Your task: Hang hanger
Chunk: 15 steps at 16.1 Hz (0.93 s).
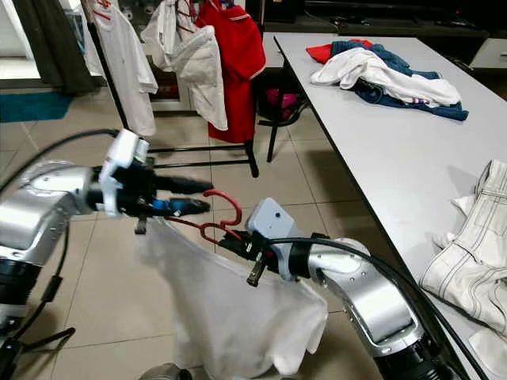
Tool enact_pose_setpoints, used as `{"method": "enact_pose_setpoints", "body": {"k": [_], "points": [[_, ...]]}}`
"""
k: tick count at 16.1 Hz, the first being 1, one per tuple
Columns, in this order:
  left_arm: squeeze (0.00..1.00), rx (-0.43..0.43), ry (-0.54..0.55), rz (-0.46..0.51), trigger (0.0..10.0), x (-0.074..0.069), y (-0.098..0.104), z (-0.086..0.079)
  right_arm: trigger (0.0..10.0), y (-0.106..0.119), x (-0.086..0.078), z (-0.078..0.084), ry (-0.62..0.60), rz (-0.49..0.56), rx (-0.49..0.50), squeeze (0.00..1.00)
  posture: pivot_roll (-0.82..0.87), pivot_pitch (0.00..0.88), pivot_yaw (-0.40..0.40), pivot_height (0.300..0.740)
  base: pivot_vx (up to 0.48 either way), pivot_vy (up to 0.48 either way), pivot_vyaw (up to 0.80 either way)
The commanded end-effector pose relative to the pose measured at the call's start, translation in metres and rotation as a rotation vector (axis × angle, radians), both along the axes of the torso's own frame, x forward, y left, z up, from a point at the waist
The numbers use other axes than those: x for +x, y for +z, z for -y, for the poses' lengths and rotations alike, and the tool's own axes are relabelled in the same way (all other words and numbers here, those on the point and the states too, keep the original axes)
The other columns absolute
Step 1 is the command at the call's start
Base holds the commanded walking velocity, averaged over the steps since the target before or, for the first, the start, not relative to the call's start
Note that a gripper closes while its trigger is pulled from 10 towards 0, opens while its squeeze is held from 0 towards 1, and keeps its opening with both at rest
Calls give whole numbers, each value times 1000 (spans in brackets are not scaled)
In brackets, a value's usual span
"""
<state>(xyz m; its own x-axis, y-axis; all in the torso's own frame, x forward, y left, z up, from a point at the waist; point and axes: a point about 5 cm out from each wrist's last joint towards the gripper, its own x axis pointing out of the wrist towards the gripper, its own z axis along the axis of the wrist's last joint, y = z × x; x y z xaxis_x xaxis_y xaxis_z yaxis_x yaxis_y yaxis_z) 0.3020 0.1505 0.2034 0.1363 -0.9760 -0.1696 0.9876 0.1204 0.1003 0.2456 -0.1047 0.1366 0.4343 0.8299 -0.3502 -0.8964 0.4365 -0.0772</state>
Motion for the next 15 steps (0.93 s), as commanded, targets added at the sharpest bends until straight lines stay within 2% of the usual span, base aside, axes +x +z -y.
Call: {"method": "enact_pose_setpoints", "body": {"k": [1, 3, 5, 6, 7, 8, 9, 10, 11, 12, 13, 14, 15], "points": [[1000, -57, 53, 15, 10000, -2, 7, -4, 0, -1, 1, 1, -48, 12, 16, 0, -13, 0, -11, 740, 0, 0, 0], [1000, -126, 232, 35, 10000, 1, 9, -15, 0, -7, 1, 2, -157, 16, 67, 0, -14, 0, 5, 740, 0, 0, 0], [1000, -115, 364, 33, 10000, 0, 3, -24, 0, -9, 2, 2, -262, 6, 162, 0, -11, 0, 20, 740, 0, 0, 0], [871, -141, 448, 8, 10000, -5, -2, -27, 0, -15, 3, 6, -400, -50, 239, 0, -8, 0, 26, 740, 0, 0, 0], [0, -127, 548, 18, 10000, -9, -10, -28, 0, -20, 6, 12, -548, -73, 294, 0, 0, 0, 31, 740, 0, 0, 0], [0, -112, 622, 52, 10000, -10, -16, -27, 0, -22, 7, 17, -646, -76, 326, 0, 2, 0, 32, 740, 0, 0, 0], [0, -62, 731, 4, 10000, -10, -30, -25, 8824, -23, 8, 25, -765, -62, 337, 0, 6, 0, 32, 740, 0, 0, 0], [0, -58, 808, 33, 10000, -13, -40, -17, 10000, -24, 7, 30, -865, -64, 374, 0, 10, 0, 32, 740, 0, 0, 0], [0, -69, 875, 47, 10000, -17, -48, -9, 10000, -27, 6, 33, -949, -76, 402, 0, 17, 0, 36, 740, 0, 0, 0], [0, -61, 940, 15, 10000, -18, -55, -7, 10000, -28, 5, 32, -984, -81, 405, 0, 12, 0, 41, 740, 0, 0, 0], [0, -66, 972, 5, 10000, -19, -56, -7, 10000, -29, 4, 31, -995, -83, 401, 0, 7, 0, 43, 740, 0, 0, 0], [0, -73, 1050, -21, 10000, -19, -60, -10, 10000, -30, 3, 32, -1030, -77, 374, 0, 6, 0, 44, 740, 0, 0, 0], [0, -73, 1061, -25, 10000, -20, -60, -10, 10000, -30, 3, 34, -1042, -68, 363, 0, 13, 0, 39, 740, 0, 0, 0]]}}
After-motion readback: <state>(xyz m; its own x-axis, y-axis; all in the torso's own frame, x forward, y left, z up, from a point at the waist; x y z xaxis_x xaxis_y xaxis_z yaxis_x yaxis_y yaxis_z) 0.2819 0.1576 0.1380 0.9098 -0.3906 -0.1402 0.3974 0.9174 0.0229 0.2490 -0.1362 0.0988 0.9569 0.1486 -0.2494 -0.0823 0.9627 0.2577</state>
